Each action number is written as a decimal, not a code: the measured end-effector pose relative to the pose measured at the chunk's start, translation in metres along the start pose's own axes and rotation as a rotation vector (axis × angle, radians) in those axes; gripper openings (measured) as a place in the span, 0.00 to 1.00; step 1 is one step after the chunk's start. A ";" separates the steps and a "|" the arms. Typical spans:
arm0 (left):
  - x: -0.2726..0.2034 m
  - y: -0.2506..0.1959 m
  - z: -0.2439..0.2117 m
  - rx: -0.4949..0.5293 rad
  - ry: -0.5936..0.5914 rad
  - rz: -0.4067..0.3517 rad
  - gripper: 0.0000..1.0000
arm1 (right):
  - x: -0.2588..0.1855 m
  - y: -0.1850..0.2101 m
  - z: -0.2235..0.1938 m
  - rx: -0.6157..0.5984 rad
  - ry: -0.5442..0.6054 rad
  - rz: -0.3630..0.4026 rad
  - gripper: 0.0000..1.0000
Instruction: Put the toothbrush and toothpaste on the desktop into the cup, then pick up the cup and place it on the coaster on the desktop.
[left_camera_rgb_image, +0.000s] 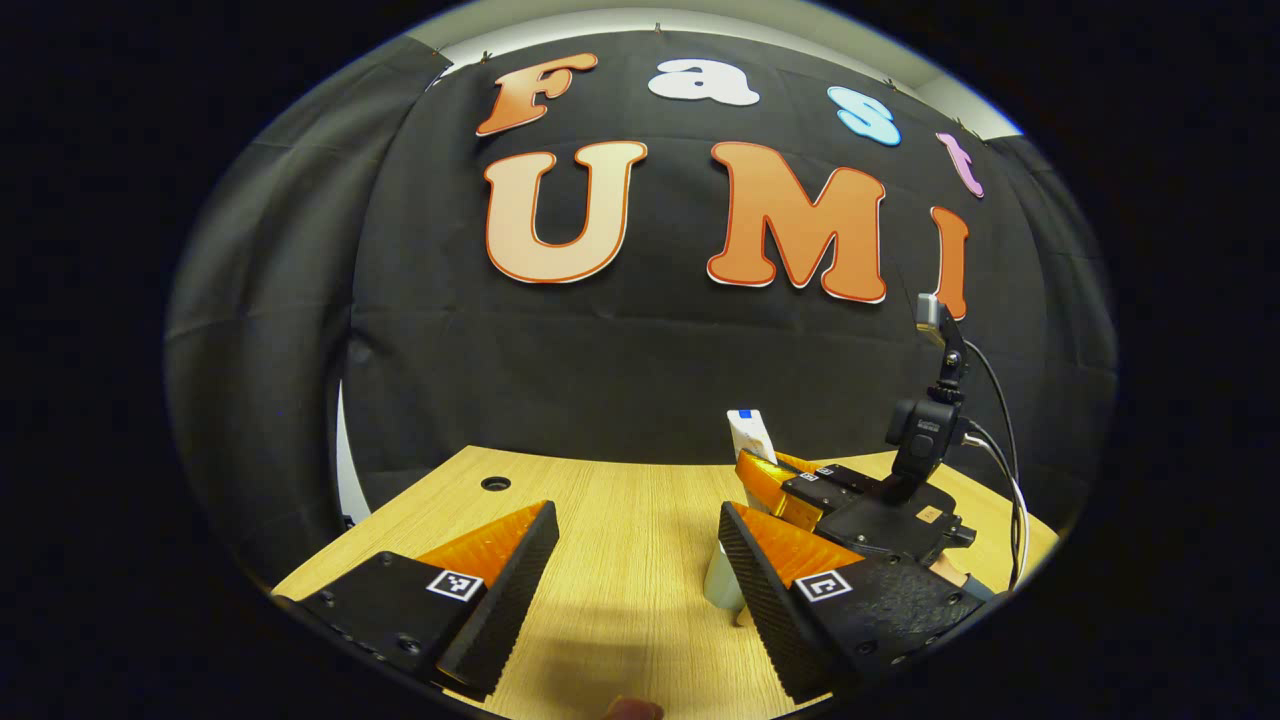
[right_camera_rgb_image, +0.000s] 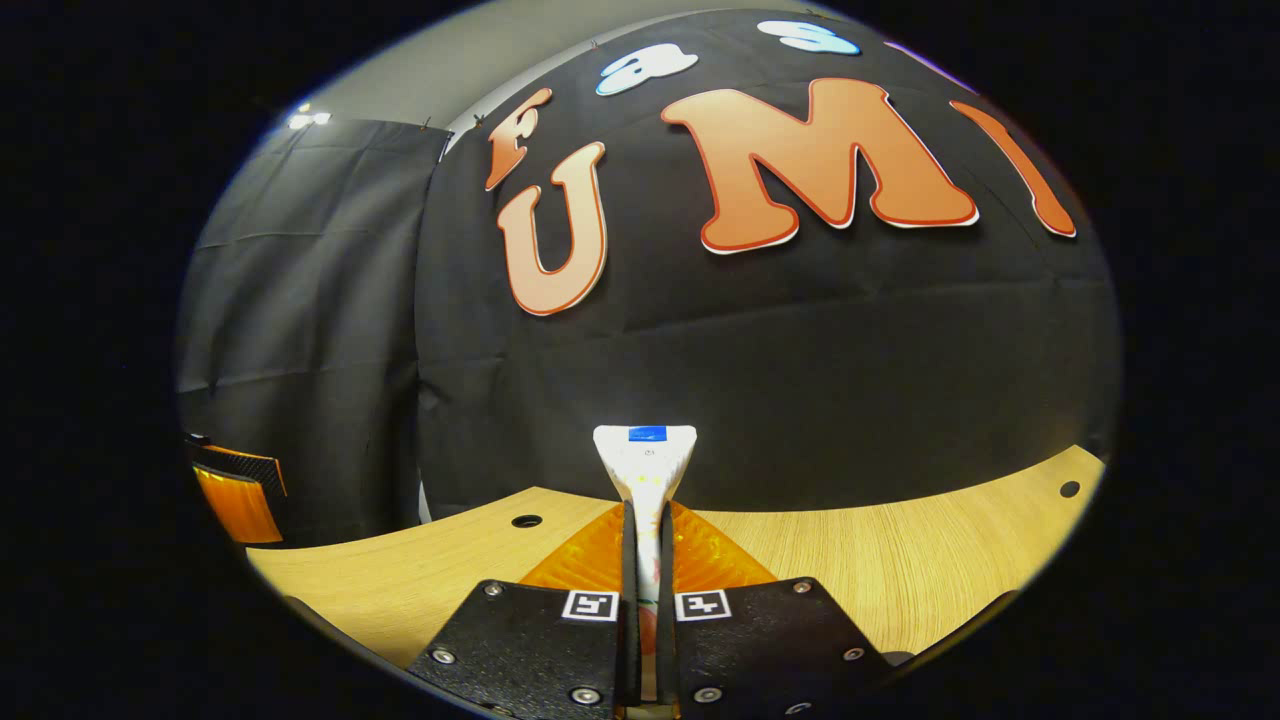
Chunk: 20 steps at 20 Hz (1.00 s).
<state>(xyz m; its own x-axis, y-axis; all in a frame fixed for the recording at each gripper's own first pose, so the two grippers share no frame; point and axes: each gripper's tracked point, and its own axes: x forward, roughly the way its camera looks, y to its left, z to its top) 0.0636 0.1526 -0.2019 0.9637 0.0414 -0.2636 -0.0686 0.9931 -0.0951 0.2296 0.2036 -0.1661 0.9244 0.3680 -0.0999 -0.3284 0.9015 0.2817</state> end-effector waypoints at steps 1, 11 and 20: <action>0.001 0.001 -0.001 -0.004 0.008 -0.002 0.97 | 0.001 0.001 -0.006 0.006 0.012 0.001 0.07; 0.025 -0.027 -0.028 0.004 0.126 -0.064 0.97 | -0.040 -0.013 -0.005 -0.051 0.084 -0.018 0.19; 0.058 -0.064 -0.045 0.037 0.274 -0.143 0.97 | -0.101 -0.048 0.060 -0.090 0.039 -0.078 0.30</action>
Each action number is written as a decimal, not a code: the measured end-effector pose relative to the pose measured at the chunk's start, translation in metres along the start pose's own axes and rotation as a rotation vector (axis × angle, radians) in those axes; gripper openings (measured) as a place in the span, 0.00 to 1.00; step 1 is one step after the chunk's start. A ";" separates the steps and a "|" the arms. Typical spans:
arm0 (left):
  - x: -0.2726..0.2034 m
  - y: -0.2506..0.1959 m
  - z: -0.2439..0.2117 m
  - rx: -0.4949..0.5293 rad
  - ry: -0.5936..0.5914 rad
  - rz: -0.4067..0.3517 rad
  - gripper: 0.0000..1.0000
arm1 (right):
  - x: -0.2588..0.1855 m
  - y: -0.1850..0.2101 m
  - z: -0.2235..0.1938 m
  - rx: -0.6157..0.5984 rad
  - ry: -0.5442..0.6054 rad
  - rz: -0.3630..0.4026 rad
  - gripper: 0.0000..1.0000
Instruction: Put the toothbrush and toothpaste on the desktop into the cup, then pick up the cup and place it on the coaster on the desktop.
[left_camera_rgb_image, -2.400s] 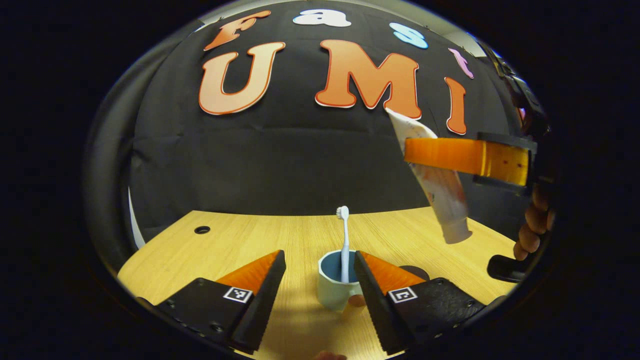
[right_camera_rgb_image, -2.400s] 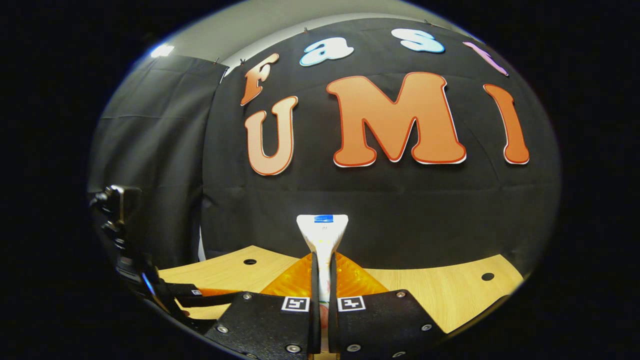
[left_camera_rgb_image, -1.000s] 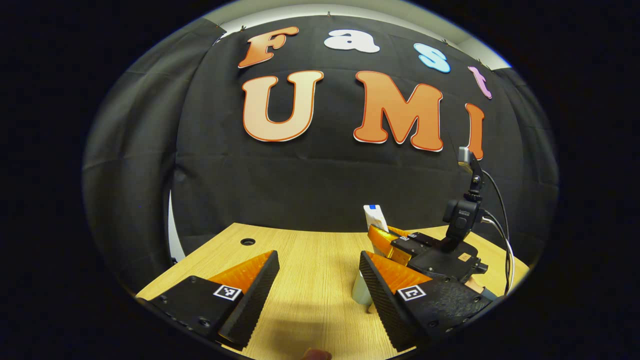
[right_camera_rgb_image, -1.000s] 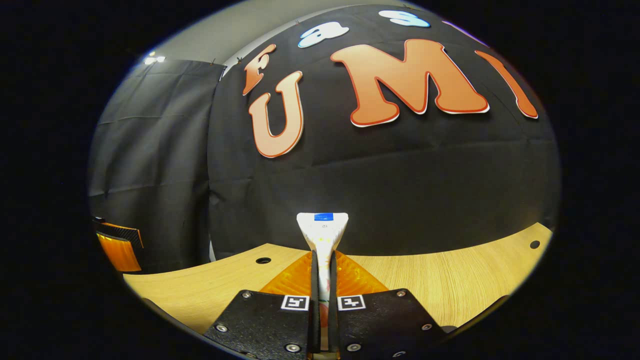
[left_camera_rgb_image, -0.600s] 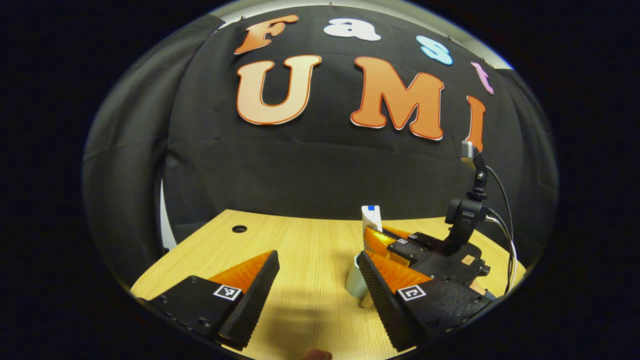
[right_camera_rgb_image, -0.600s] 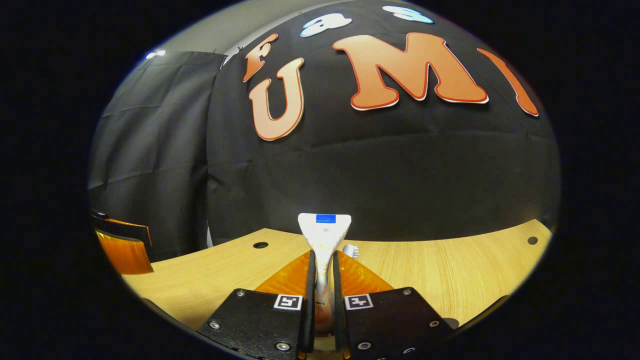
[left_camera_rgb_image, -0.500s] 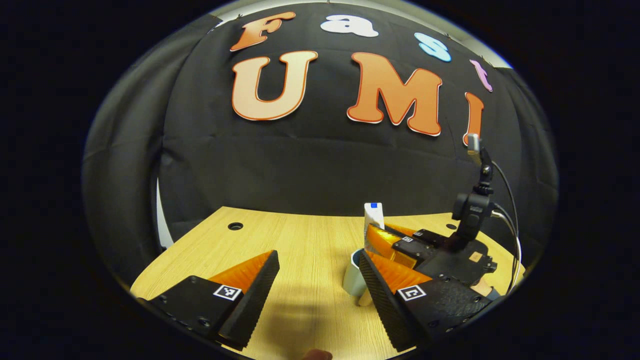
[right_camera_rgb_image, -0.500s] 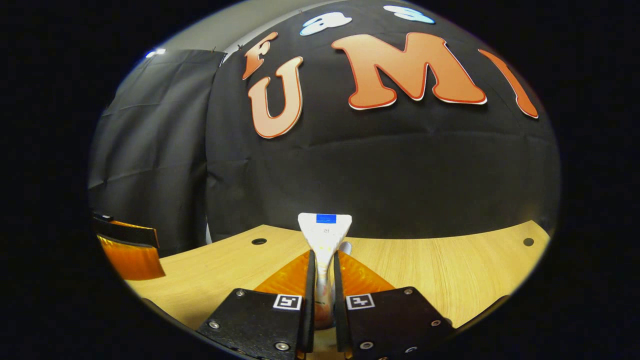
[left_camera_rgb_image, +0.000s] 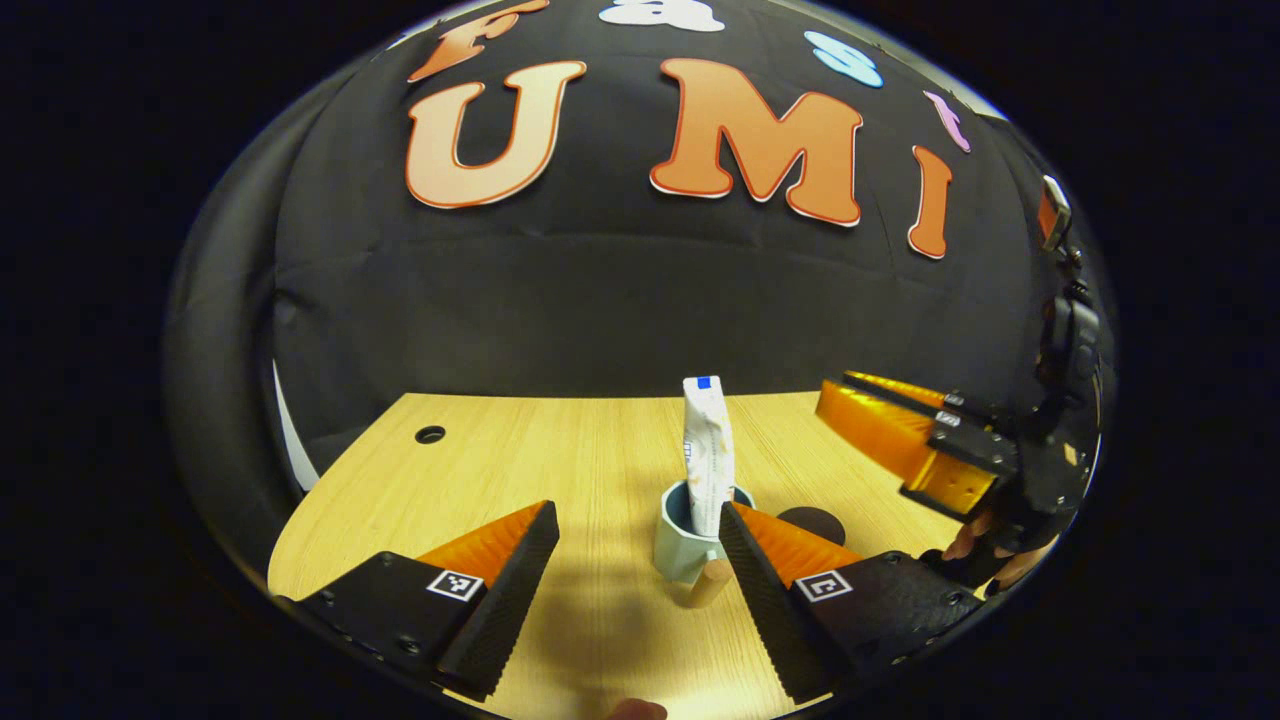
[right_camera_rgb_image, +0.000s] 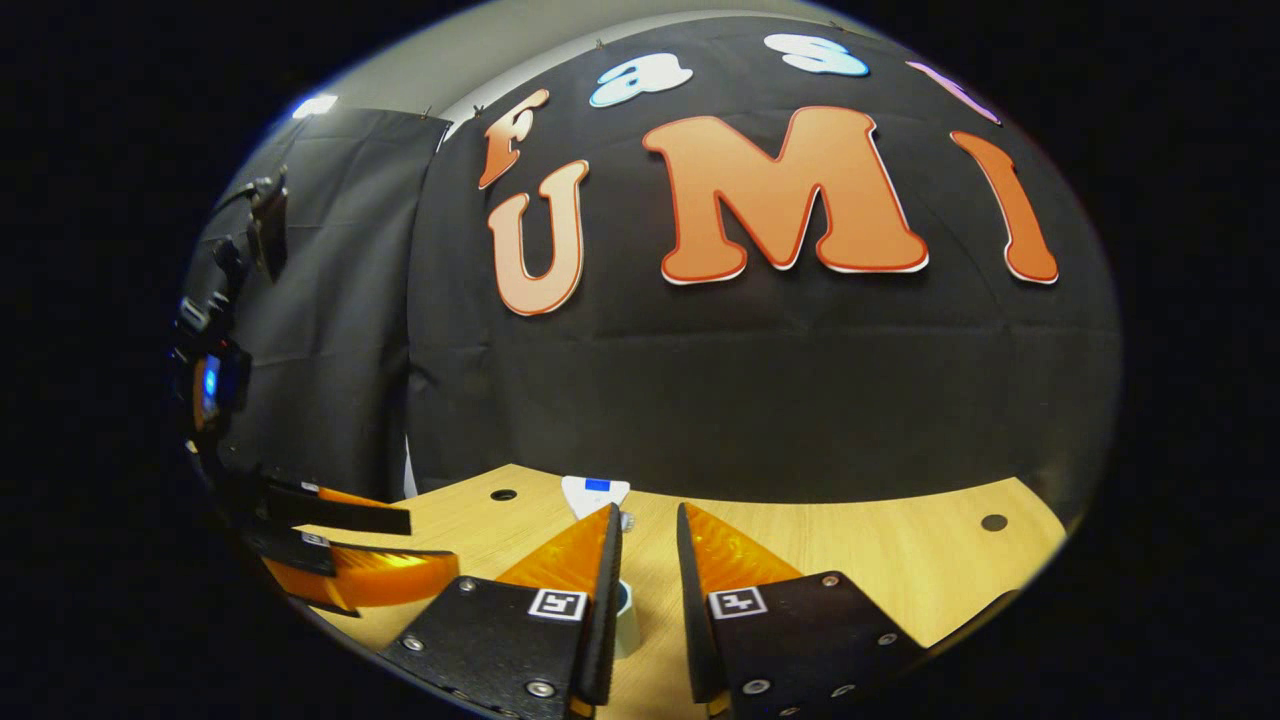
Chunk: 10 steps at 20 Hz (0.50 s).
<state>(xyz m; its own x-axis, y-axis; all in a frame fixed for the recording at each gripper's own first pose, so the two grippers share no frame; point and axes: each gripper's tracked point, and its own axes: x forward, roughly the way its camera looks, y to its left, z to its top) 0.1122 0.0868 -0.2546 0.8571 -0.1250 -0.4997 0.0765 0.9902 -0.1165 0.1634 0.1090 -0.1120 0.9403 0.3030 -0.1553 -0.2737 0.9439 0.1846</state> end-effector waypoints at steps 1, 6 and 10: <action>0.006 -0.008 -0.005 0.002 0.033 -0.015 0.97 | -0.007 -0.005 0.008 -0.007 -0.007 -0.006 0.40; 0.033 -0.034 -0.027 -0.008 0.212 -0.070 0.97 | -0.045 -0.033 0.044 -0.046 -0.034 -0.045 0.61; 0.050 -0.042 -0.043 -0.031 0.366 -0.085 0.97 | -0.072 -0.049 0.059 -0.067 -0.033 -0.066 0.80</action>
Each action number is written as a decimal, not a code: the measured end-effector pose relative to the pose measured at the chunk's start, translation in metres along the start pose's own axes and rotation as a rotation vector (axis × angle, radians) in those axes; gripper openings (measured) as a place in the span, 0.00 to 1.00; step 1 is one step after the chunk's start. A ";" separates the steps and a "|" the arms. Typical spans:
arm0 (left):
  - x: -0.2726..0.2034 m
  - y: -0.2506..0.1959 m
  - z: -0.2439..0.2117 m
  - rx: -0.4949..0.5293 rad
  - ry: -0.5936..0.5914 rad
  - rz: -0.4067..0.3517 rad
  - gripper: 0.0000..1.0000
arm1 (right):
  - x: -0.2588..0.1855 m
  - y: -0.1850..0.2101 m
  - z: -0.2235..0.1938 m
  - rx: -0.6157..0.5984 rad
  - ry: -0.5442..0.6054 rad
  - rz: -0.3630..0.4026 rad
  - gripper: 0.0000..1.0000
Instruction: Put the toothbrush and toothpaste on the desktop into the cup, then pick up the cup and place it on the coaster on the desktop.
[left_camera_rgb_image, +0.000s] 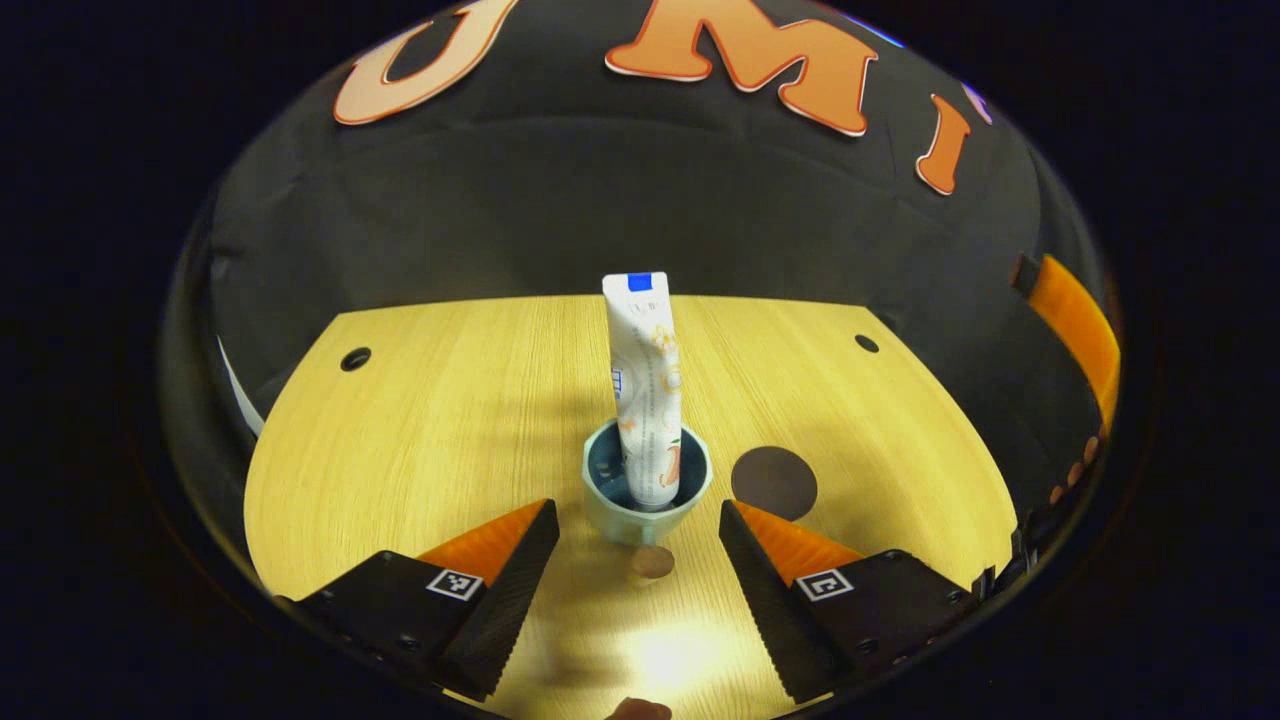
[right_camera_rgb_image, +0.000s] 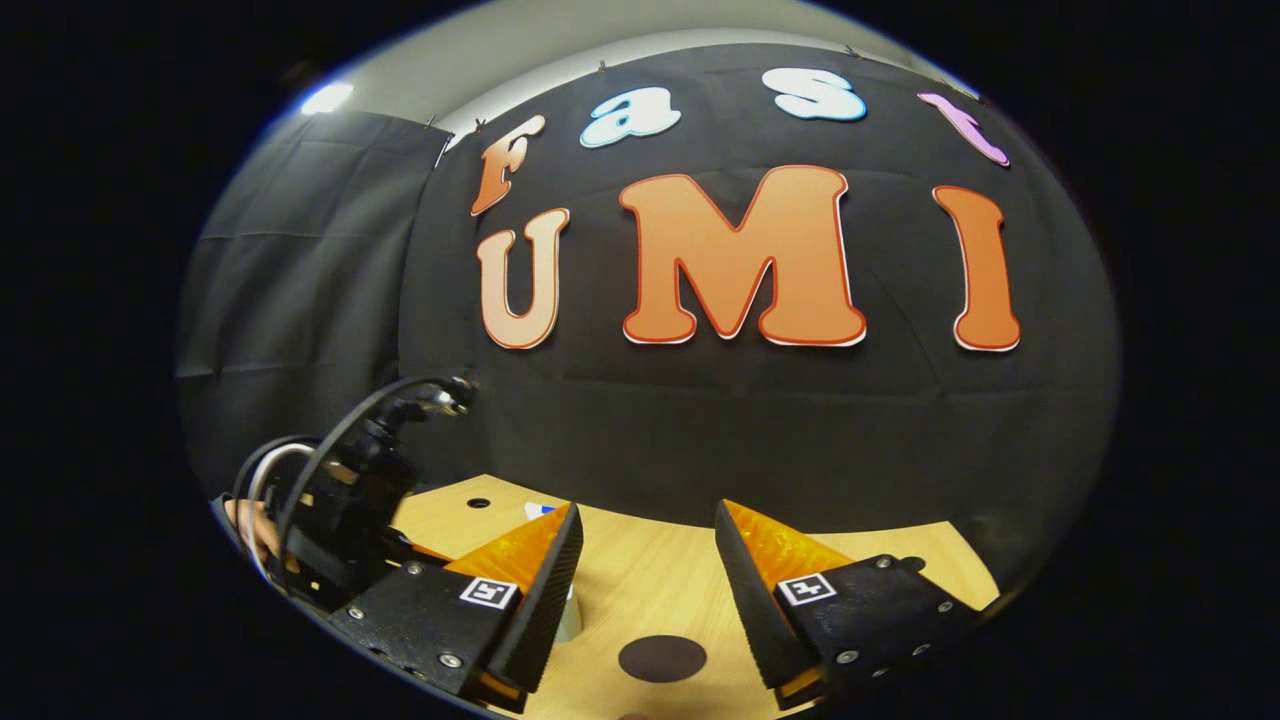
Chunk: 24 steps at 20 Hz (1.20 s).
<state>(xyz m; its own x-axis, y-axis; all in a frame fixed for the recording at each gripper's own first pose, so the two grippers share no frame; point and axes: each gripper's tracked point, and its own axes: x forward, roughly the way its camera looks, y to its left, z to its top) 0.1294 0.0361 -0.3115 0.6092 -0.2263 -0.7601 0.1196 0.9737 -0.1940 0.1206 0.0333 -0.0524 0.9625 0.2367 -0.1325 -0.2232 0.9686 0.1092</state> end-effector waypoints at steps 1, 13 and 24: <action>0.005 0.000 -0.001 -0.002 0.033 -0.001 0.97 | -0.006 -0.006 0.003 0.002 0.000 -0.006 0.83; 0.025 -0.005 -0.032 0.028 0.362 0.049 0.97 | -0.076 -0.041 0.018 -0.045 -0.034 -0.035 0.93; 0.030 0.003 -0.043 -0.004 0.440 0.124 0.28 | -0.092 -0.045 -0.005 0.008 -0.005 -0.030 0.95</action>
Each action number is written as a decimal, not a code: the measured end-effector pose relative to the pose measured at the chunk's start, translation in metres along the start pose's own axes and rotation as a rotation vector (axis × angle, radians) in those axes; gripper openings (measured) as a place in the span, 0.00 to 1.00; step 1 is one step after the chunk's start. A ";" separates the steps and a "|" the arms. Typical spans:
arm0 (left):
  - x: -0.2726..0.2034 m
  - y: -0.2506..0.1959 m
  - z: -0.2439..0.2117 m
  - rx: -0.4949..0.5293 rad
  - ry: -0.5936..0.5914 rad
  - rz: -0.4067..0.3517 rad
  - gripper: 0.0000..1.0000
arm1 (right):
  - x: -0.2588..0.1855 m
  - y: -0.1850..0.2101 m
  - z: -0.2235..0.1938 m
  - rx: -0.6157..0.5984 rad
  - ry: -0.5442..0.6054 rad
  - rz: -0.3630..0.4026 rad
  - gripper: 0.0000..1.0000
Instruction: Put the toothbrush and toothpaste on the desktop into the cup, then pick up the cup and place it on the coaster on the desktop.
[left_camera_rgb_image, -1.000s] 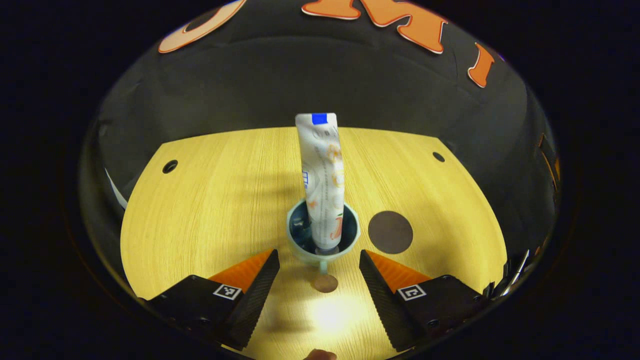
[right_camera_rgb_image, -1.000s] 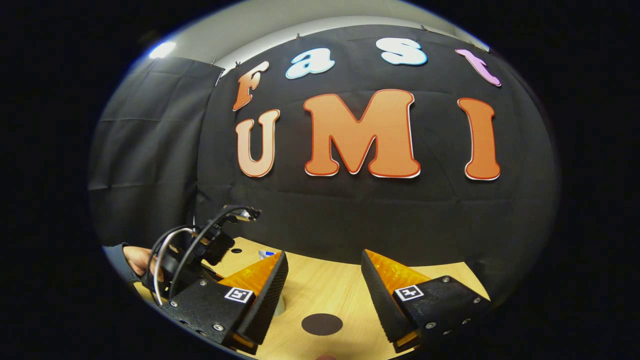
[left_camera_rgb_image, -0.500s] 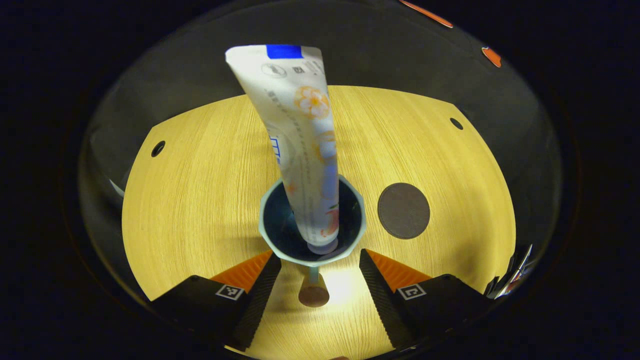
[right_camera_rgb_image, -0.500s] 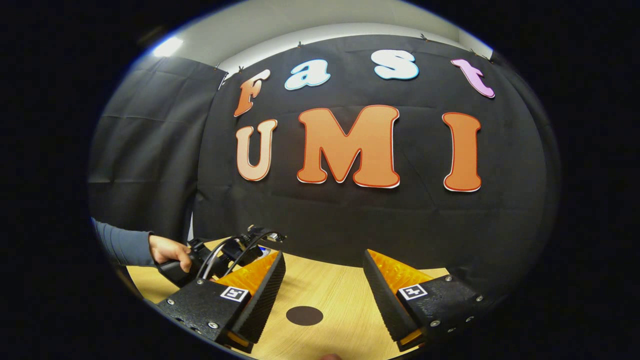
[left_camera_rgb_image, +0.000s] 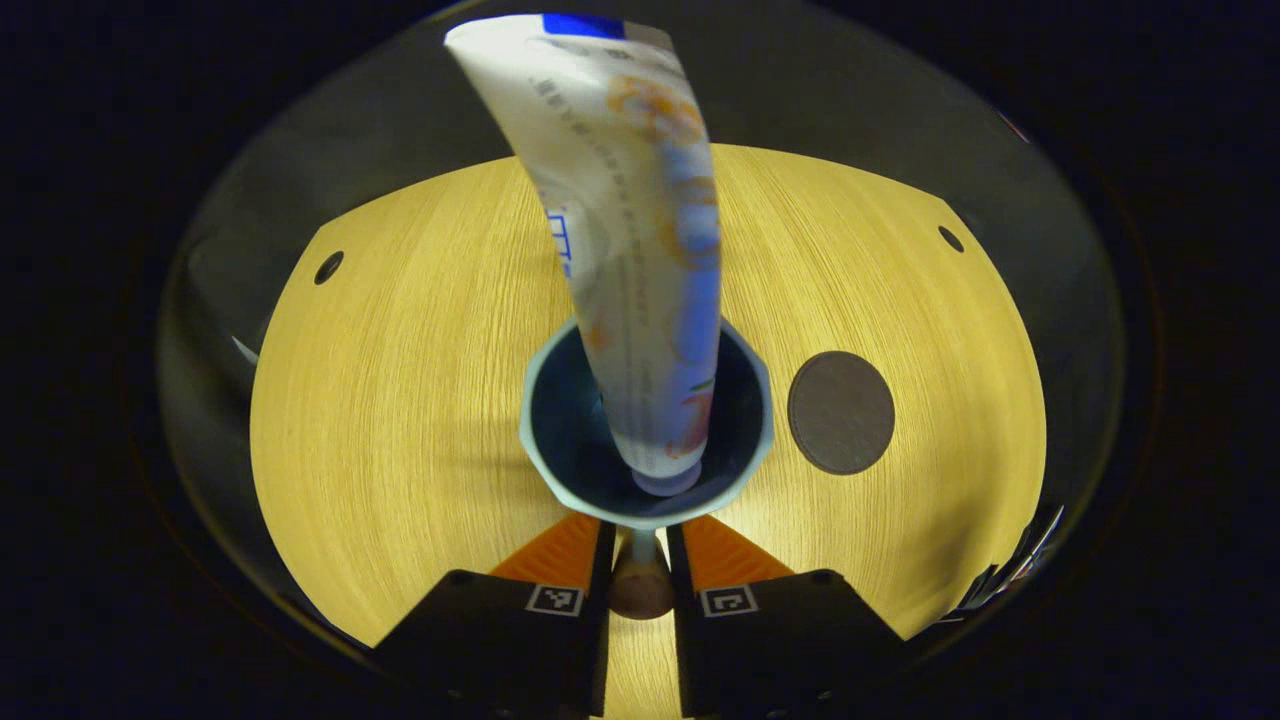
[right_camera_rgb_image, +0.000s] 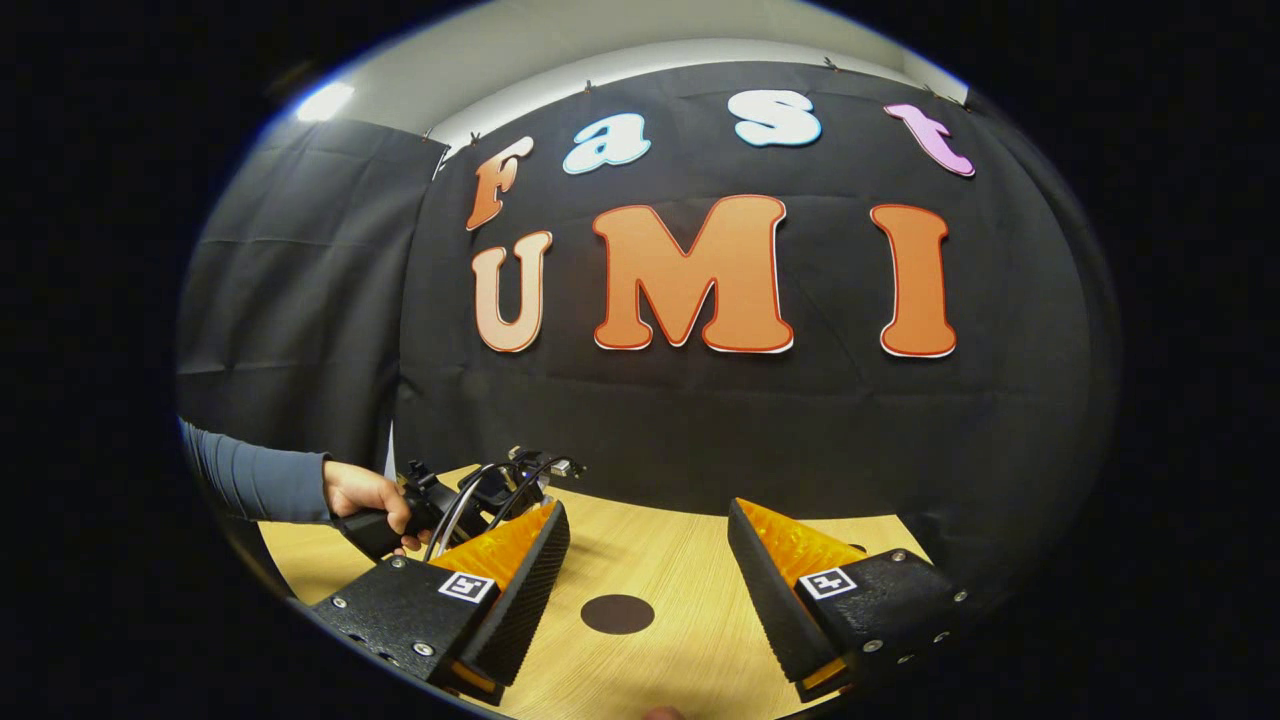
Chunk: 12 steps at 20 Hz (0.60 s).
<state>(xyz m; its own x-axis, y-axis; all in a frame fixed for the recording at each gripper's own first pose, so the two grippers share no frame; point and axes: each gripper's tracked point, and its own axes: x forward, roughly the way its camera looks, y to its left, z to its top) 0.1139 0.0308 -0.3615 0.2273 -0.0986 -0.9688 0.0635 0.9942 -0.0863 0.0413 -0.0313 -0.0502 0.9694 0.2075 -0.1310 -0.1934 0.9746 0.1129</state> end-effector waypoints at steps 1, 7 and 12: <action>-0.002 -0.001 0.002 -0.006 -0.006 0.001 0.28 | -0.001 0.000 0.000 0.004 -0.001 -0.002 0.95; -0.003 -0.003 0.000 -0.037 -0.030 0.002 0.26 | -0.009 -0.007 -0.003 0.013 0.001 -0.016 0.95; -0.014 0.002 0.021 -0.014 -0.077 -0.009 0.26 | -0.019 -0.016 -0.007 0.023 0.011 -0.030 0.95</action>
<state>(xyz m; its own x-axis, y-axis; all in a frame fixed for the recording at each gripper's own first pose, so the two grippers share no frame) 0.1313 0.0333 -0.3432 0.3012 -0.1095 -0.9472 0.0522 0.9938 -0.0983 0.0247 -0.0500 -0.0565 0.9730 0.1796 -0.1453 -0.1609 0.9782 0.1312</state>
